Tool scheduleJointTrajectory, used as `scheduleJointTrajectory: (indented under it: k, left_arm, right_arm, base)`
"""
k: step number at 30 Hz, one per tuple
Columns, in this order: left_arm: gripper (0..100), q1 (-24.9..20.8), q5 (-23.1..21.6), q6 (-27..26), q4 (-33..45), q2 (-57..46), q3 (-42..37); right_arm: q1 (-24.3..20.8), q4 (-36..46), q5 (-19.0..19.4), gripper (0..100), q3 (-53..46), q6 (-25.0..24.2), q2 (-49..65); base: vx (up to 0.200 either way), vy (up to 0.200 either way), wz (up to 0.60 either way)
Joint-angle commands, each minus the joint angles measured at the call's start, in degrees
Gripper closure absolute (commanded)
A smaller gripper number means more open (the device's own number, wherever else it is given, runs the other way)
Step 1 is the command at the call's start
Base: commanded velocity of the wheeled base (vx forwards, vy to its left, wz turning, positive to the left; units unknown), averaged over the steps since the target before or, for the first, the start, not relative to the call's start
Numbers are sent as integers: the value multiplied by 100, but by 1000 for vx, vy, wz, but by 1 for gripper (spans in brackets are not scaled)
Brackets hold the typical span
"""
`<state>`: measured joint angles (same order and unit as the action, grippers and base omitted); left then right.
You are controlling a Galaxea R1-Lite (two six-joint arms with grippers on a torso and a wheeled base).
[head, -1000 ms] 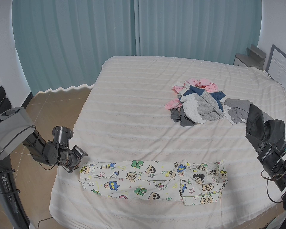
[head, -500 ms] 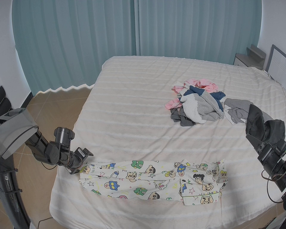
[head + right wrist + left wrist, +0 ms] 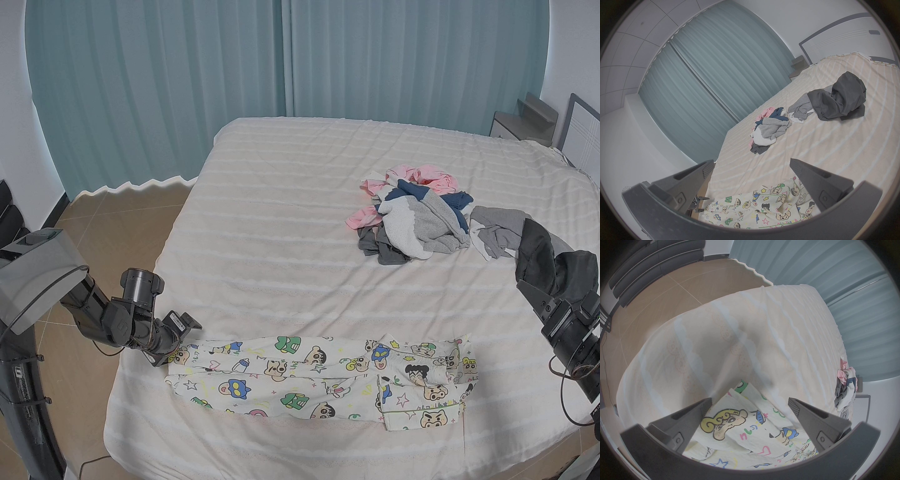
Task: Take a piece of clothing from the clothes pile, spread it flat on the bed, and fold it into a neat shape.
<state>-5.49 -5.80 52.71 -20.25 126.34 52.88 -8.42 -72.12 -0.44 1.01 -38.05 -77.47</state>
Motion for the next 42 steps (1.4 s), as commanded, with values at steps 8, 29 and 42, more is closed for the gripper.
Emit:
scheduleJointTrajectory:
  k: [8,29,42]
  left_arm:
    - [100,-14,79,-7,-5,48,-15]
    - [100,74,211,-7,-840,-541,-182]
    - [100,118,167,-1307,-3117,-233,-1720]
  right_arm:
    - [-1,-4,0,0,-101,-1,-5]
    - [-1,-4,9,0,-101,-98,-22]
    - [-1,-4,9,0,-101,-212,-40]
  base:
    - [0,0,0]
    - [0,0,0]
    - [0,0,0]
